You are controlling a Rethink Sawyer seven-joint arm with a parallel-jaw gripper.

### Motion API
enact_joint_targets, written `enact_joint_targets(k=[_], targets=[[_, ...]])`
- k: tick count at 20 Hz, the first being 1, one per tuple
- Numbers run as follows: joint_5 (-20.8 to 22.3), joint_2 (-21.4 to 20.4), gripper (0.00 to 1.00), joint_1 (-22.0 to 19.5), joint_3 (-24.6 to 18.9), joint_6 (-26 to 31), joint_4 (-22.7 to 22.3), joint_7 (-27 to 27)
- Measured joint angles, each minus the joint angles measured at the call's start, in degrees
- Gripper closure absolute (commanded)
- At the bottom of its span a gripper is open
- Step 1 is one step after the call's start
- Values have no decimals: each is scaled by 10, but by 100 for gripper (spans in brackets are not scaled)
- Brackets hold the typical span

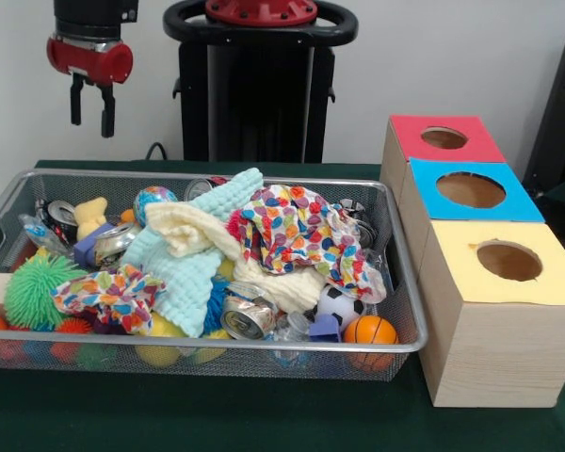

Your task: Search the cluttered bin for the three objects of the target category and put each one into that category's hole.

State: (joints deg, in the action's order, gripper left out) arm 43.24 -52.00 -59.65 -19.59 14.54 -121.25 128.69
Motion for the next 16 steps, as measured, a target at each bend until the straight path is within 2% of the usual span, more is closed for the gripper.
enact_joint_targets(k=[6, 11, 16], targets=[[-25, -15, 0, -15, -23, 34, -11, 0], [-59, -37, 0, -34, -55, 116, -14, -1], [-73, -53, 0, -45, -81, 172, -14, -3]])
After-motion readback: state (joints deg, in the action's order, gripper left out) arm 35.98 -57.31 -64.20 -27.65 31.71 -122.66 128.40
